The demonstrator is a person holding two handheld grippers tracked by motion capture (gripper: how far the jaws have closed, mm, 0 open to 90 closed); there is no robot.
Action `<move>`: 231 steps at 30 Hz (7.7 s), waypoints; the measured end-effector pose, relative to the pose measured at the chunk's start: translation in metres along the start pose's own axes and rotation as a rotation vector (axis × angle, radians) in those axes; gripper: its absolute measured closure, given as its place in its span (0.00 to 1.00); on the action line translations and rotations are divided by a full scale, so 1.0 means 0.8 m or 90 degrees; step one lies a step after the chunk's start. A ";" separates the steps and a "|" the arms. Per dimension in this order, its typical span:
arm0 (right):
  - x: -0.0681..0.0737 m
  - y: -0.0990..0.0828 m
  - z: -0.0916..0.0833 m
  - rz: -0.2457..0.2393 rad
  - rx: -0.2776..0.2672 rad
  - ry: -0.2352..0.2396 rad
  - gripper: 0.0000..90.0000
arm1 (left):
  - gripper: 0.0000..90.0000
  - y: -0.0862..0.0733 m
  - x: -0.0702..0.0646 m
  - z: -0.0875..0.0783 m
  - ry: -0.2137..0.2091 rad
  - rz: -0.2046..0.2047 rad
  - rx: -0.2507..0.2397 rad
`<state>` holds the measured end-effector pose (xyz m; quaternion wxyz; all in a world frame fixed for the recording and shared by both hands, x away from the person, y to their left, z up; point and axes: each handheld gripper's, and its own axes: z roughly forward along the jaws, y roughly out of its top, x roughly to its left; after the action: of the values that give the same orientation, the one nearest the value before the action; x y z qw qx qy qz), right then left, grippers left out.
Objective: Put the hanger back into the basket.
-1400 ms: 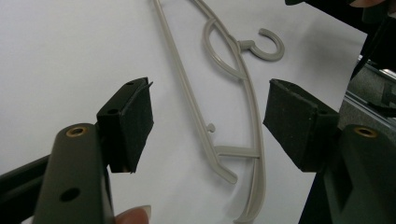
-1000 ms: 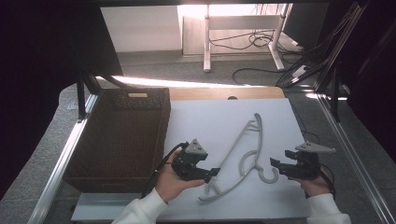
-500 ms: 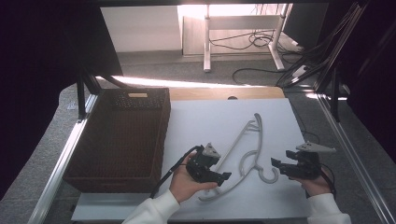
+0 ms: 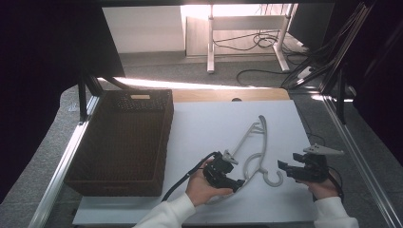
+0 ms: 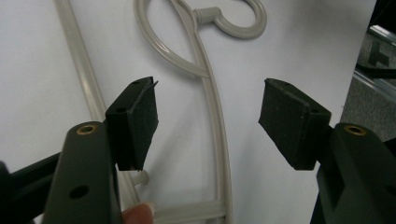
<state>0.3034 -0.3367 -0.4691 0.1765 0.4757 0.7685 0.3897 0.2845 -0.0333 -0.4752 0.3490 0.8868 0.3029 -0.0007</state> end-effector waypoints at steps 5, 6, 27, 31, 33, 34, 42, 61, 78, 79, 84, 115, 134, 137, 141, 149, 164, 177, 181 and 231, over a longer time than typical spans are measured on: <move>-0.002 0.000 0.000 0.004 0.002 -0.004 0.29 | 0.45 0.004 -0.002 0.017 -0.001 0.008 0.021; -0.002 -0.001 0.000 0.007 0.004 -0.005 0.29 | 0.46 0.005 -0.003 0.019 -0.001 0.009 0.024; -0.006 -0.002 -0.001 0.011 0.002 -0.005 0.29 | 0.62 0.014 -0.011 0.062 0.010 0.022 0.081; -0.006 -0.002 -0.001 0.012 0.002 -0.005 0.29 | 0.66 0.015 -0.012 0.069 0.018 0.022 0.088; -0.007 -0.002 -0.001 0.011 0.001 -0.006 0.29 | 0.69 0.015 -0.014 0.071 0.019 0.024 0.094; -0.007 -0.002 -0.001 0.011 0.001 -0.007 0.29 | 0.70 0.015 -0.015 0.073 0.020 0.023 0.095; -0.009 -0.002 0.001 0.012 0.003 -0.006 0.29 | 0.81 0.016 -0.015 0.074 0.046 0.030 0.101; -0.010 -0.002 -0.002 0.015 0.000 -0.014 0.29 | 0.89 0.023 -0.007 0.075 0.030 -0.032 0.118; -0.024 -0.003 -0.015 0.036 -0.023 -0.042 0.29 | 0.91 0.022 0.005 0.061 -0.011 -0.047 0.098; -0.025 -0.003 -0.016 0.038 -0.026 -0.049 0.29 | 0.91 0.022 0.007 0.057 -0.019 -0.050 0.091; -0.036 -0.006 -0.021 0.076 -0.046 -0.073 0.29 | 0.91 0.024 0.016 0.034 -0.054 -0.071 0.055; -0.051 -0.013 -0.024 0.121 -0.057 -0.096 0.29 | 0.91 0.036 0.069 -0.087 -0.095 -0.123 -0.132; -0.050 -0.013 -0.023 0.121 -0.060 -0.096 0.29 | 0.92 0.034 0.089 -0.140 -0.079 -0.132 -0.183; -0.049 -0.013 -0.022 0.120 -0.058 -0.094 0.29 | 0.92 0.033 0.090 -0.145 -0.074 -0.132 -0.185; -0.049 -0.013 -0.022 0.120 -0.057 -0.092 0.29 | 0.92 0.032 0.090 -0.150 -0.070 -0.128 -0.186; -0.049 -0.013 -0.023 0.120 -0.058 -0.092 0.29 | 0.92 0.029 0.093 -0.168 -0.062 -0.122 -0.200; -0.049 -0.013 -0.023 0.120 -0.060 -0.094 0.29 | 0.92 0.022 0.106 -0.223 -0.028 -0.115 -0.241; -0.046 -0.011 -0.022 0.109 -0.059 -0.089 0.29 | 0.92 0.002 0.121 -0.258 0.002 -0.131 -0.266; -0.044 -0.010 -0.021 0.106 -0.059 -0.087 0.29 | 0.92 -0.004 0.125 -0.269 0.007 -0.135 -0.275; -0.040 -0.011 -0.018 0.106 -0.051 -0.088 0.29 | 0.92 -0.159 0.176 -0.381 0.097 -0.203 -0.376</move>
<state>0.3043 -0.3728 -0.4701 0.2149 0.5561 0.6964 0.3995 0.2669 0.3038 -0.3535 0.5625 0.6866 0.4499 0.0985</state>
